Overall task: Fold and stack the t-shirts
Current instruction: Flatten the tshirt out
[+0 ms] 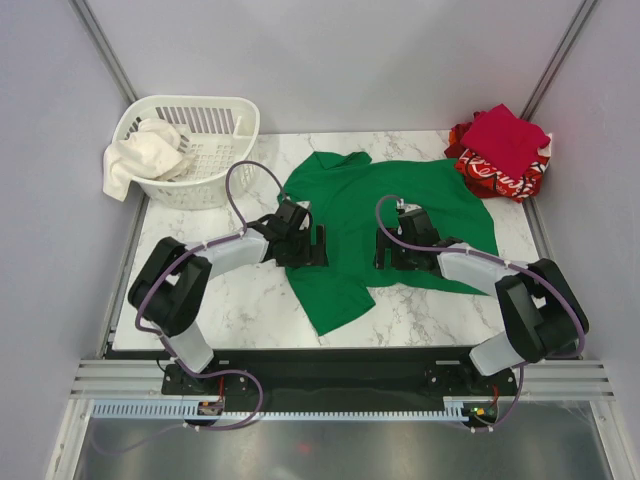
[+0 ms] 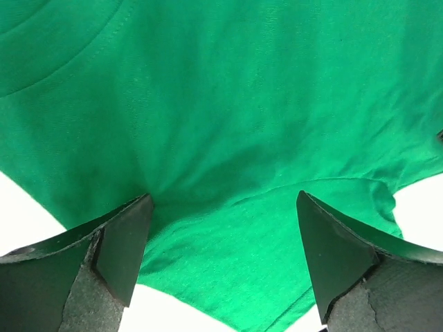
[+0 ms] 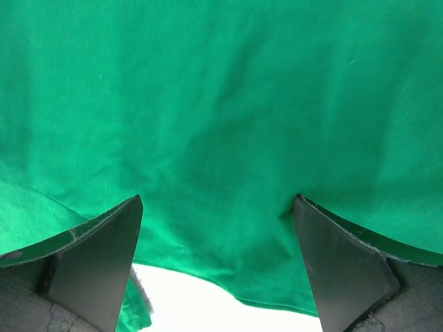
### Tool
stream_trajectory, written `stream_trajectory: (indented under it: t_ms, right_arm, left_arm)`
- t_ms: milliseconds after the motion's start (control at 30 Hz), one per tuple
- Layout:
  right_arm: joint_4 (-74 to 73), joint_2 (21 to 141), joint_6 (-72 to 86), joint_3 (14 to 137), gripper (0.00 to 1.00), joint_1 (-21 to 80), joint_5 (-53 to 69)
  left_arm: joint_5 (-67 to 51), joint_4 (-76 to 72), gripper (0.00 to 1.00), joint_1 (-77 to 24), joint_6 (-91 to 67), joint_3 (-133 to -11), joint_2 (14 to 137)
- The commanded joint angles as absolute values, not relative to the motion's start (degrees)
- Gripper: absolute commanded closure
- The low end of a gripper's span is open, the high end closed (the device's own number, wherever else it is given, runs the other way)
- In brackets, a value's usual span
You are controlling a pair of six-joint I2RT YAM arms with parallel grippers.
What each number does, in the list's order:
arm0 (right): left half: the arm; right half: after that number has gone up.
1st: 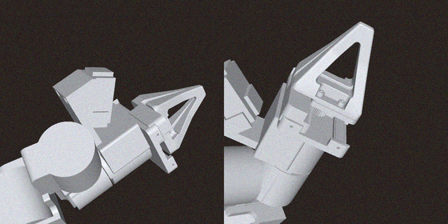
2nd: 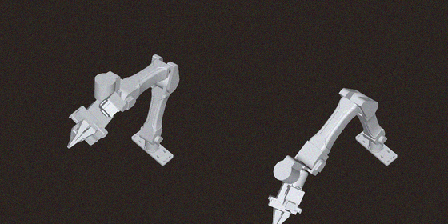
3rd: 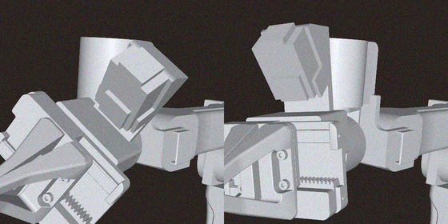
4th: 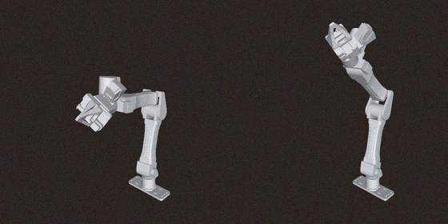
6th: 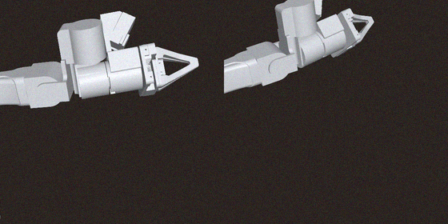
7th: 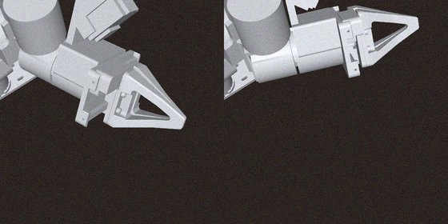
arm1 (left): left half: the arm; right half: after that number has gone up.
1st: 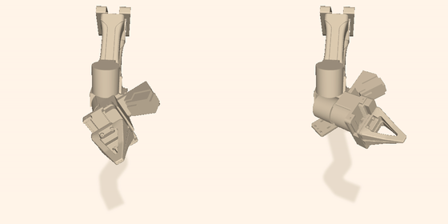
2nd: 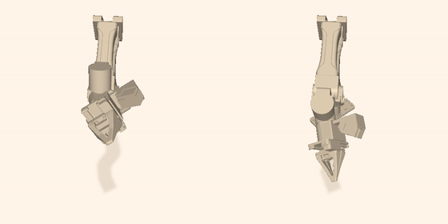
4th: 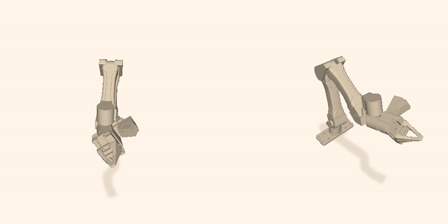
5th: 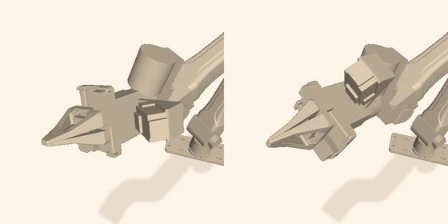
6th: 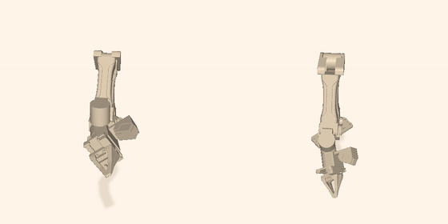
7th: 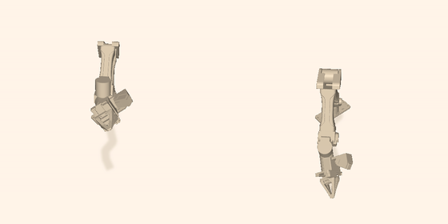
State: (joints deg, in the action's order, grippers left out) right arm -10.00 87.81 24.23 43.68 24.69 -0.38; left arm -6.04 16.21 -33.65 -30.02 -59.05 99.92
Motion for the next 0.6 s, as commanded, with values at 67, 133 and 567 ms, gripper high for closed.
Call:
stream_trajectory:
  t_ms: [67, 133, 567]
  right_arm:
    - [-10.72, 82.82, 29.79, 33.15, 0.02, 28.99, 3.34]
    - [-10.81, 80.08, 32.67, 29.21, 0.02, 30.66, 4.39]
    - [-26.27, 58.88, 40.79, 34.61, 0.02, 46.41, -1.21]
  left_arm:
    - [-1.67, 19.07, 0.07, -36.21, -35.93, -46.33, 88.18]
    - [-1.41, 20.12, 0.07, -36.39, -37.35, -42.04, 80.91]
    - [-4.13, 38.48, 0.07, -36.74, -38.77, -41.56, 53.80]
